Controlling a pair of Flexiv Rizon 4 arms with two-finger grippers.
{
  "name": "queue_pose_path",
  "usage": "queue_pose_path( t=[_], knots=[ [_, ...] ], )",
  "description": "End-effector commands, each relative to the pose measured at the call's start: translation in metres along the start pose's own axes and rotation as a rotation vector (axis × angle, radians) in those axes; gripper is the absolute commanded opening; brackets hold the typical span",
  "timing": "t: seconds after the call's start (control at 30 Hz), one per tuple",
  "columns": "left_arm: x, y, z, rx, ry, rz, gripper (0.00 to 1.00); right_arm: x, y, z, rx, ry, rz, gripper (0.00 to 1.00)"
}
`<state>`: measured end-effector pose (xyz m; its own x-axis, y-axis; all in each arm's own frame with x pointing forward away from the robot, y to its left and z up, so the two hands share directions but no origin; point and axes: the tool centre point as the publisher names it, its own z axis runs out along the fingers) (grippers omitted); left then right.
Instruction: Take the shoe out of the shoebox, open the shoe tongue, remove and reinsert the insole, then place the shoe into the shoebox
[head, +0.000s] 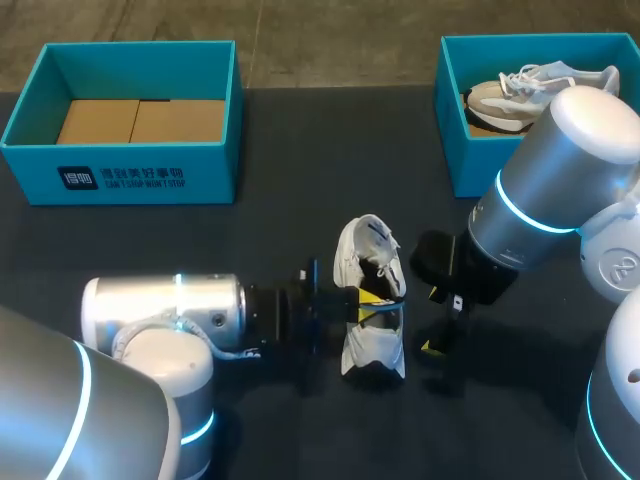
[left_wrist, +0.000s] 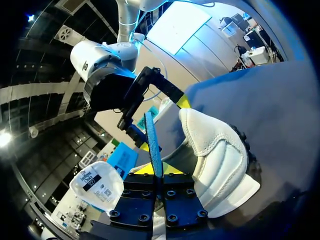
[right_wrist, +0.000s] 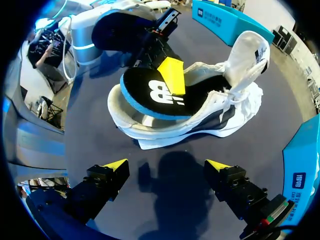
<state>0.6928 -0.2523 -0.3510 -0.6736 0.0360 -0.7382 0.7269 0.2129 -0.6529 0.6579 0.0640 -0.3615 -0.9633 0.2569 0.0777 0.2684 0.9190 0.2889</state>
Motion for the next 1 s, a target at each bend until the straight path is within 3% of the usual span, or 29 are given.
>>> queue_pose_path(
  t=[0.03, 0.1, 0.17, 0.57, 0.7, 0.8, 1.0],
  knots=[
    [0.000, -0.001, 0.001, 0.008, 0.009, -0.002, 0.00, 0.001, 0.000, 0.001, 0.001, -0.002, 0.001, 1.00],
    [-0.001, -0.005, -0.001, 0.013, 0.009, 0.000, 0.24, 0.001, 0.000, 0.001, 0.001, -0.002, 0.001, 1.00],
    [-0.001, -0.009, -0.003, 0.020, 0.007, 0.001, 0.34, 0.001, 0.000, 0.001, 0.001, -0.002, 0.001, 1.00],
    [0.002, -0.033, -0.014, 0.048, -0.005, 0.037, 0.33, 0.001, 0.000, 0.001, 0.001, -0.002, 0.001, 1.00],
    [0.003, -0.034, -0.012, 0.052, -0.002, 0.041, 0.20, 0.001, 0.000, 0.001, 0.001, -0.002, 0.001, 1.00],
    [0.004, -0.032, -0.009, 0.049, 0.005, 0.042, 0.00, 0.001, 0.000, 0.001, 0.001, -0.002, 0.001, 1.00],
    [0.006, -0.024, -0.004, 0.036, 0.027, 0.040, 0.00, 0.001, 0.000, 0.001, 0.001, -0.002, 0.001, 1.00]
  ],
)
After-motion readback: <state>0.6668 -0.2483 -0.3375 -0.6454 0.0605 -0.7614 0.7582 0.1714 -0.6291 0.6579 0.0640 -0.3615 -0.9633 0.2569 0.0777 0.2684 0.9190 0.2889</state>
